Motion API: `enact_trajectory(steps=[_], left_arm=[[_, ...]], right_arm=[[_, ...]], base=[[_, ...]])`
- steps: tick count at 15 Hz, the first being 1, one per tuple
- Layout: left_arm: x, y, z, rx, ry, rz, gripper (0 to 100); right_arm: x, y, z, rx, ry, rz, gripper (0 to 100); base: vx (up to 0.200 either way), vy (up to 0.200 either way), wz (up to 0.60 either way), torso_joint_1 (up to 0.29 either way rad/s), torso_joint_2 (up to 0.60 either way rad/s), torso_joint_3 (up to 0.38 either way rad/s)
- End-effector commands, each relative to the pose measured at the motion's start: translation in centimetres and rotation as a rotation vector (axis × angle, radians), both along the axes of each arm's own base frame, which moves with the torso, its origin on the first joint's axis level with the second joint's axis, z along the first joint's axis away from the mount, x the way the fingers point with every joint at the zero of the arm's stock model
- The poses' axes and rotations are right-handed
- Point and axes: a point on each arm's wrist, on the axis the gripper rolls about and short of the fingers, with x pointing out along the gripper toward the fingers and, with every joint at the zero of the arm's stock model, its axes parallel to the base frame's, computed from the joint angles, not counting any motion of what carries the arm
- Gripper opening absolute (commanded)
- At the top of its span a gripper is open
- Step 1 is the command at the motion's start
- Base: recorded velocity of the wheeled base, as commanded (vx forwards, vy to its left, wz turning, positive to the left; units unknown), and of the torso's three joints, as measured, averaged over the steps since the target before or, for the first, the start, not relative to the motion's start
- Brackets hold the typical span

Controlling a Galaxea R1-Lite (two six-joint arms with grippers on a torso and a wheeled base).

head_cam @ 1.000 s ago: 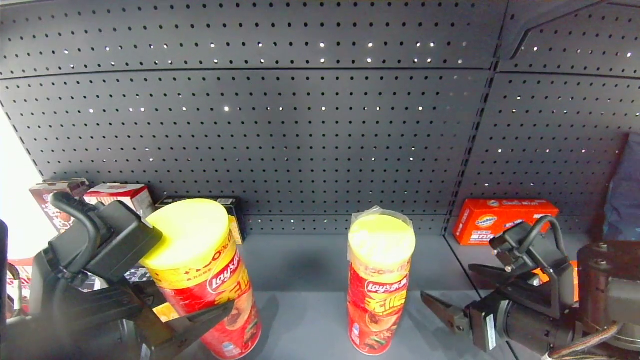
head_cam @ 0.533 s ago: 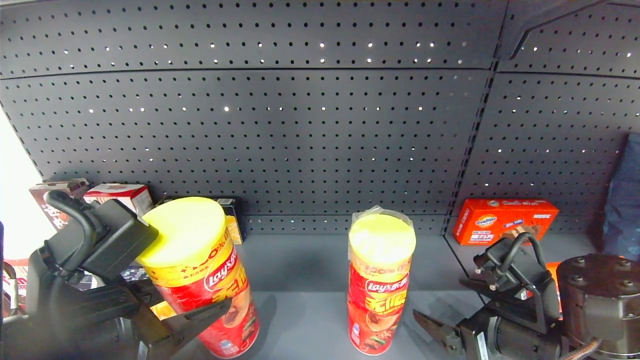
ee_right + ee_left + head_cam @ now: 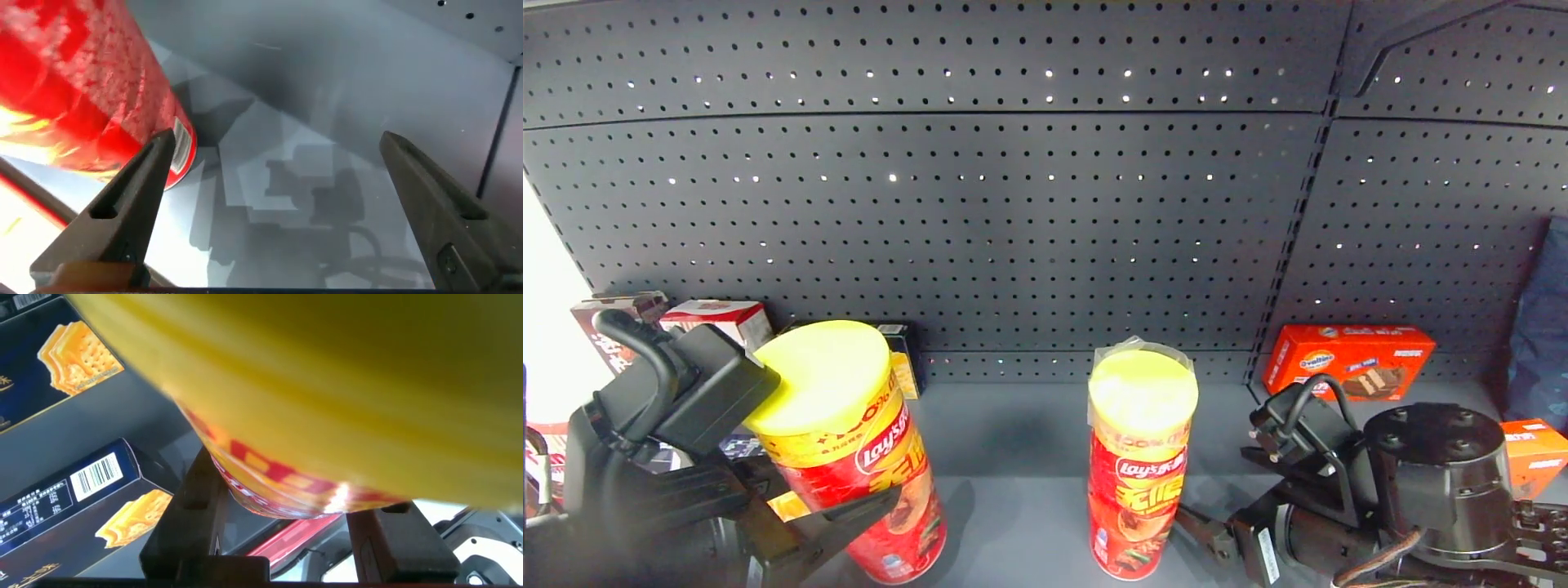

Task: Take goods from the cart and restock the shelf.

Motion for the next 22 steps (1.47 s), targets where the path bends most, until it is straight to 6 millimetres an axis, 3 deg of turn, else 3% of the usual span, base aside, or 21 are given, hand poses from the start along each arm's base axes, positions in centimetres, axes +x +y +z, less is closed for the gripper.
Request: enact_trajectory(steps=[1, 22], left_arm=[[-0.01, 0.0, 0.0, -0.001, 0.0, 0.0, 0], [-0.07, 0.08, -0.25, 0.005, 0.007, 0.002, 0]], right_arm=[[0.21, 0.33, -0.43, -0.014, 0.012, 0.004, 100], [0.33, 0.98, -0.61, -0.014, 0.011, 0.02, 100]], base=[[0.0, 0.0, 0.0, 0.0, 0.0, 0.0], [0.0, 0.0, 0.0, 0.0, 0.0, 0.0]])
